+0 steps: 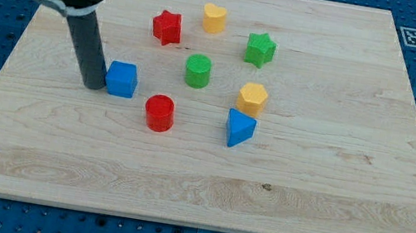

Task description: Push the blue cube towards the center

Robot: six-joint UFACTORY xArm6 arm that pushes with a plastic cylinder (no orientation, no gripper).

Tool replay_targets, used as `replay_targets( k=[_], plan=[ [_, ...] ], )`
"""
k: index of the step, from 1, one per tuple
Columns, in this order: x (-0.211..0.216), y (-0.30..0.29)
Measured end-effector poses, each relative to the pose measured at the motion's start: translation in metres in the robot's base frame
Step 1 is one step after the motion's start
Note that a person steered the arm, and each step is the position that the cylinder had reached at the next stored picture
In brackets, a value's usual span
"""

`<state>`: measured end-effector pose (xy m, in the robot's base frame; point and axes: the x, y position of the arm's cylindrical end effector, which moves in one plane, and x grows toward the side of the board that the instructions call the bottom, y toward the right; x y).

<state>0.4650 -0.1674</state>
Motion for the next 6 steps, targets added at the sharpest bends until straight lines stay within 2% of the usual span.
replay_targets(
  k=[1, 6],
  plan=[
    [0.021, -0.001],
    [0.007, 0.014]
  ],
)
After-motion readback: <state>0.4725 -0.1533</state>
